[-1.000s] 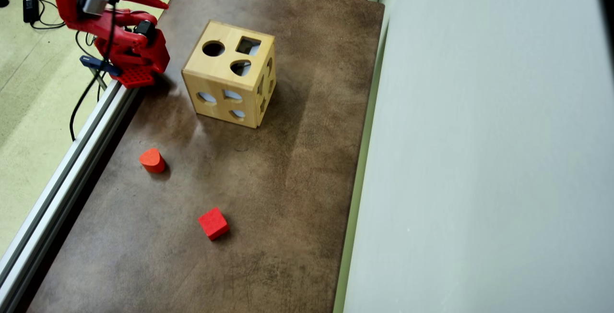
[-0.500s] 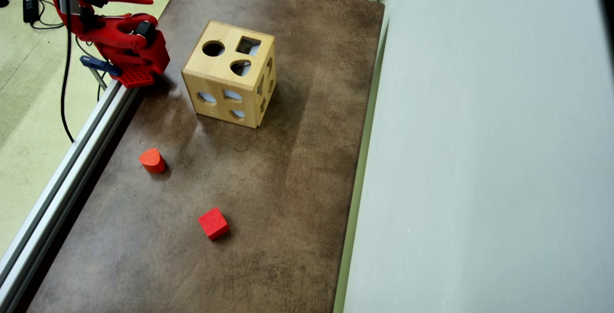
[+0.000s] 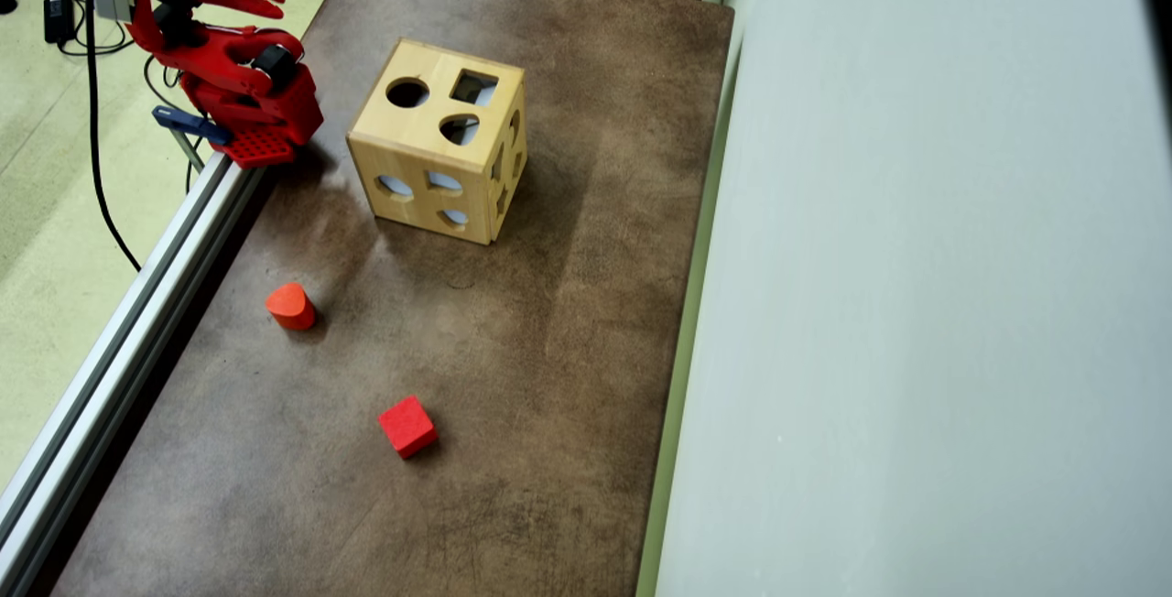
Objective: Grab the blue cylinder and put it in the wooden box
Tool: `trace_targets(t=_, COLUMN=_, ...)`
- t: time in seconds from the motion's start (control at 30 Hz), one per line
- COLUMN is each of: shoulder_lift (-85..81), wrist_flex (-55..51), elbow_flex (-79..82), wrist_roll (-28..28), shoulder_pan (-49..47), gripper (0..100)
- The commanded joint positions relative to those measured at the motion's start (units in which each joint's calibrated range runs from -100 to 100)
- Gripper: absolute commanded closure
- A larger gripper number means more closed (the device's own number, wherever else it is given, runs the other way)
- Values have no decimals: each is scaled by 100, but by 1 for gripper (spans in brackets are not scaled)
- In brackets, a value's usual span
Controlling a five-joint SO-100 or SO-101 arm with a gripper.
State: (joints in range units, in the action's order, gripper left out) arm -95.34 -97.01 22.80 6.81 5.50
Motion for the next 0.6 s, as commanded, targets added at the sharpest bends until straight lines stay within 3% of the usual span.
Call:
trace_targets(t=0.0, shoulder_lift=18, wrist_flex=-49, elbow_flex=-133, wrist_roll=34, shoulder_pan=15, gripper=98)
trace_targets(t=0.57, shoulder_lift=9, wrist_flex=-49, elbow_flex=-80, wrist_roll=34, shoulder_pan=15, gripper=97)
